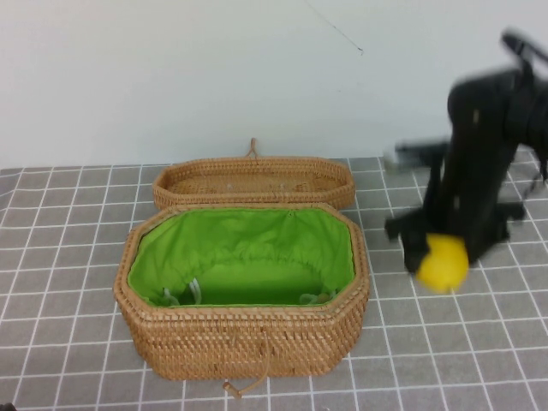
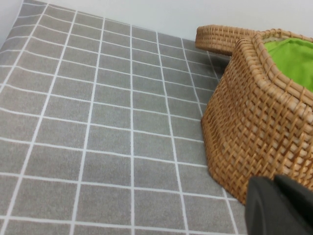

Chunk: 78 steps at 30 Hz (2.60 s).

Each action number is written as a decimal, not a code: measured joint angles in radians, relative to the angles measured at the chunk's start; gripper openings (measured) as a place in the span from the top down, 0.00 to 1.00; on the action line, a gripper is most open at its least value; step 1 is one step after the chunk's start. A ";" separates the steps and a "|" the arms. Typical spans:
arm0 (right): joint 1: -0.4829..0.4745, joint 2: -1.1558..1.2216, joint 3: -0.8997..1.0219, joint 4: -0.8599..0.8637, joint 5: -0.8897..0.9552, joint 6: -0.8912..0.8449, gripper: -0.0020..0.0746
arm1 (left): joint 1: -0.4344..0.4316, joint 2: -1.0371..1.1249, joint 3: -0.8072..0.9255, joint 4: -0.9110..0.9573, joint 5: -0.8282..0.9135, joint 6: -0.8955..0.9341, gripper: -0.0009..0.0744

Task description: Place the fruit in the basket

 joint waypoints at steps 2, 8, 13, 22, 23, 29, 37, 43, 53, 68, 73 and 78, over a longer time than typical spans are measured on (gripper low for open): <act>0.000 0.000 -0.105 -0.027 0.047 -0.008 0.24 | 0.000 0.000 0.000 0.000 0.000 0.000 0.99; 0.003 -0.030 -0.443 0.144 0.125 -0.084 0.41 | 0.000 0.000 0.000 0.000 0.000 0.000 0.99; 0.032 -0.004 -0.545 0.382 0.089 -0.254 0.24 | 0.000 0.000 0.000 0.000 0.000 0.000 0.99; 0.199 0.021 -0.547 0.550 0.095 -0.733 0.24 | 0.000 0.000 0.000 0.000 0.000 0.000 0.99; 0.213 0.031 -0.544 0.518 0.095 -0.734 0.24 | 0.000 0.000 0.000 0.000 0.000 0.000 0.99; 0.256 0.104 -0.536 0.393 0.095 -0.701 0.24 | 0.000 0.000 0.000 0.000 0.000 0.000 0.99; 0.281 0.215 -0.536 0.286 0.093 -0.592 0.24 | 0.000 0.000 0.000 0.000 0.000 0.000 0.99; 0.287 0.277 -0.536 0.275 0.091 -0.566 0.24 | 0.000 0.000 0.000 0.000 0.000 0.000 0.99; 0.287 0.296 -0.558 0.271 0.091 -0.497 0.08 | 0.000 0.000 0.000 0.000 0.000 0.000 0.99; 0.262 0.130 -0.585 0.171 0.092 -0.437 0.29 | 0.000 0.000 0.000 0.000 0.000 0.000 0.99; 0.253 -0.025 -0.585 0.076 0.093 -0.410 0.79 | 0.000 0.000 0.000 0.000 0.000 0.000 0.99; 0.253 -0.158 -0.578 -0.018 0.097 -0.376 0.95 | 0.000 0.000 0.000 0.000 0.000 -0.002 0.99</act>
